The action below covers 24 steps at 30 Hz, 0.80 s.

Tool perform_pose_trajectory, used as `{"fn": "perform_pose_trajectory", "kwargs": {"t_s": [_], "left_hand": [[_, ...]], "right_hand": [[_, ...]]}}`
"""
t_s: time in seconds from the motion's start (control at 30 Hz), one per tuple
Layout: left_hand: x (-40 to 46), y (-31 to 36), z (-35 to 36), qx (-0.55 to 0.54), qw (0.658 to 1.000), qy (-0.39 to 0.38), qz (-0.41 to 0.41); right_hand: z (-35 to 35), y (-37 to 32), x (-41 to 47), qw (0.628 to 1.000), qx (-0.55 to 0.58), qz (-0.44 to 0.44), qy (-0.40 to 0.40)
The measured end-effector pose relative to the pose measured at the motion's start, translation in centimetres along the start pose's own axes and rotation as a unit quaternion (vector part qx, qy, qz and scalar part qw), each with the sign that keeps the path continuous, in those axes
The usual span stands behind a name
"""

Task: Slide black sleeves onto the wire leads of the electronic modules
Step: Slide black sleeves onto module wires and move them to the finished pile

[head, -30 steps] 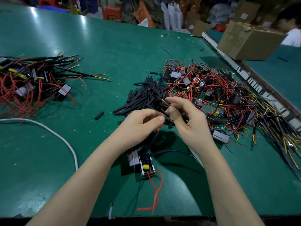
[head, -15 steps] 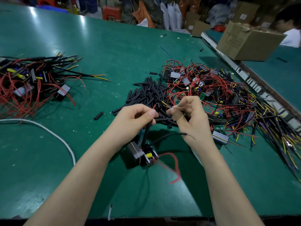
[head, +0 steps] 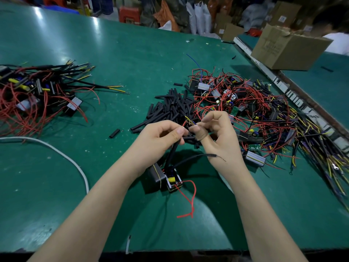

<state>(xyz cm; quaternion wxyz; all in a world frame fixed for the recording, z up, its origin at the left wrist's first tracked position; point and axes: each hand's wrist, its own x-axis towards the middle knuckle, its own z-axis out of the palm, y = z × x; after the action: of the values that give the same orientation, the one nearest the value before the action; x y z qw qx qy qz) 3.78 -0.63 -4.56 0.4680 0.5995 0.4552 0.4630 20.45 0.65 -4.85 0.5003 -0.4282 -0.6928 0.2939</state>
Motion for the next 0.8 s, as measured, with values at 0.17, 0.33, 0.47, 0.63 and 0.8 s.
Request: {"fn": "perform_pose_trajectory", "kwargs": {"t_s": [0.17,0.33,0.47,0.63,0.8], "left_hand": [[0.1,0.0,0.1,-0.005,1.000,0.003,0.000],[-0.1,0.1,0.2,0.032,0.998,-0.042,0.032],[0.0,0.1,0.2,0.063,0.995,-0.048,0.053],[0.0,0.1,0.1,0.113,0.991,-0.042,0.064],[-0.3,-0.1,0.9,0.203,0.970,0.095,0.094]], "right_hand": [[0.0,-0.1,0.0,1.000,0.012,0.000,-0.004],[0.2,-0.2,0.0,1.000,0.000,-0.018,-0.001],[0.3,-0.2,-0.1,0.999,-0.002,-0.037,-0.012],[0.3,-0.4,-0.1,0.999,-0.005,-0.041,-0.021],[0.3,-0.3,-0.1,0.995,-0.078,-0.059,0.014]]}}
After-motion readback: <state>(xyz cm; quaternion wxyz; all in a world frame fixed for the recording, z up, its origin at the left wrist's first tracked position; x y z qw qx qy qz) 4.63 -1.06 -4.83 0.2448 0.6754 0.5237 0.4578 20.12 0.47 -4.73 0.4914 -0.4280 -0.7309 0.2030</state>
